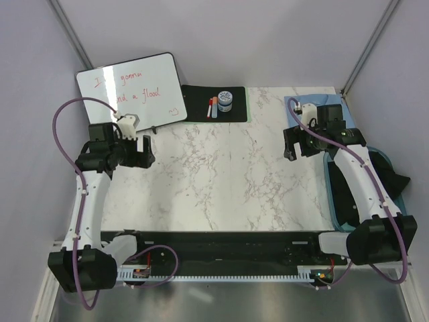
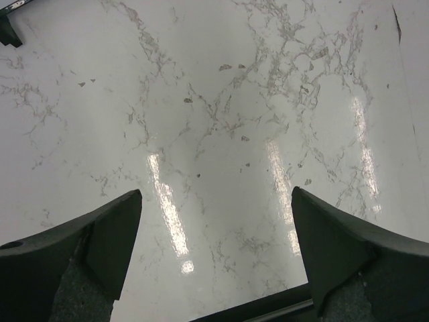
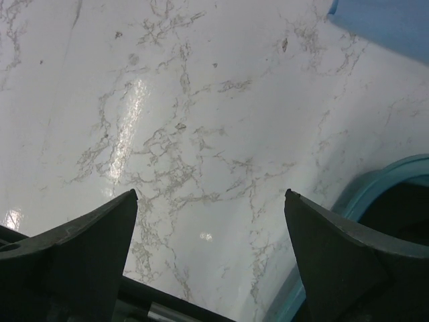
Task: Fold and stack the long sleeve shirts
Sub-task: Grab the shirt from the pile, then move the shirt to the center of the board
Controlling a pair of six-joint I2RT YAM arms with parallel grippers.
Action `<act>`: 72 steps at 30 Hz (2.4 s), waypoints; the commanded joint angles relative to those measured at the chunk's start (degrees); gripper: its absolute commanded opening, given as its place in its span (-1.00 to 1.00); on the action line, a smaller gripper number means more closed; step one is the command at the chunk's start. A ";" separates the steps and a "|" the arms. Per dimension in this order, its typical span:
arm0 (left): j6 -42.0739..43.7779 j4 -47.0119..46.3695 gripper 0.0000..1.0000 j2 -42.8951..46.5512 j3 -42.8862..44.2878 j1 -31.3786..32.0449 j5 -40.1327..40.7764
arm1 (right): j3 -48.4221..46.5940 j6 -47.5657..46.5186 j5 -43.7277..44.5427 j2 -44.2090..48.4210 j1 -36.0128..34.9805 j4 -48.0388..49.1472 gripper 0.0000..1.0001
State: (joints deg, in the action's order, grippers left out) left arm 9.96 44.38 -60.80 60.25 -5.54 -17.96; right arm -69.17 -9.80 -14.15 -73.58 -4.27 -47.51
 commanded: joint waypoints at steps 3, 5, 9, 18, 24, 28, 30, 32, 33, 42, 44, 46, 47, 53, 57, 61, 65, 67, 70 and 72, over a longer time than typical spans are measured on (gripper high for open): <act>2.08 1.58 0.99 -4.41 6.89 0.35 0.73 | -10.89 -5.13 9.13 -3.32 1.62 -8.03 0.96; 2.70 2.28 0.99 -5.38 9.00 1.06 1.96 | -12.65 -9.41 6.36 -3.67 6.88 -11.53 0.96; 4.37 3.16 0.99 -7.05 10.68 1.41 1.70 | -17.14 -19.27 4.93 -5.43 22.85 -18.31 0.96; 2.70 3.43 0.99 -9.78 11.47 1.59 -4.98 | -6.69 -38.19 8.08 -12.98 49.35 -16.50 0.96; 2.44 3.61 0.99 -10.75 13.57 1.59 -4.73 | -0.28 -34.42 8.00 -18.79 49.80 -7.81 0.96; 3.23 3.69 0.99 -10.05 14.11 1.59 -3.49 | 7.62 -33.18 11.16 -20.37 49.10 1.79 0.96; 3.31 3.70 0.99 -9.87 14.11 1.59 -3.49 | 10.27 -32.91 11.78 -22.30 48.49 5.38 0.96; 3.32 3.70 0.99 -10.13 14.02 1.59 -3.66 | 14.92 -32.47 13.80 -23.79 47.26 8.38 0.96; 3.58 3.96 0.99 -10.22 14.11 1.59 -3.75 | 16.24 -32.47 13.80 -24.32 47.25 10.40 0.96; 3.93 5.19 0.99 -11.54 17.09 1.59 -3.93 | 10.39 -32.91 1.43 -18.54 47.43 -6.58 -0.77; 3.49 5.54 0.99 -11.71 18.23 1.59 -4.37 | 2.57 -32.30 -3.23 -13.81 47.34 -14.49 -1.00; 2.88 5.63 0.99 -12.06 18.76 1.59 -4.37 | -6.53 -30.81 -10.26 -10.81 47.43 -18.57 -1.00; 2.79 5.63 0.99 -12.07 19.20 1.67 -4.28 | -9.90 -30.19 -12.46 -8.62 47.43 -22.33 -1.00; 1.12 5.54 0.99 -11.98 20.87 1.59 -4.11 | -34.87 -22.81 -29.86 -6.14 45.24 -32.37 -1.00; 0.42 5.54 0.99 -11.45 22.19 1.59 -3.67 | -40.96 -15.35 -34.27 -4.65 30.27 -30.12 -1.00; 0.06 5.89 0.99 -10.57 23.25 1.59 -4.01 | -33.26 -8.22 -27.54 -0.87 8.02 -21.41 -1.00; 1.38 7.29 0.99 -10.05 23.16 1.59 -6.30 | -24.81 -13.64 -9.46 -2.88 -11.80 -22.45 0.53; 3.13 7.82 0.99 -10.05 22.72 1.67 -8.92 | -21.12 -15.76 -6.77 -4.72 -12.87 -23.33 0.96; 7.87 8.53 0.99 -8.56 20.09 1.67 -16.11 | -17.60 -14.29 -8.08 -4.47 -12.87 -22.64 0.96; 13.30 8.36 0.99 -7.24 16.23 2.90 -19.91 | -14.00 -10.09 -9.48 -2.63 -12.87 -18.51 0.96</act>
State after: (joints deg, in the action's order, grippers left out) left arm 13.91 51.09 -71.70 80.53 -3.97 -27.44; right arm -87.11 -23.83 -25.74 -79.55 -17.26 -69.95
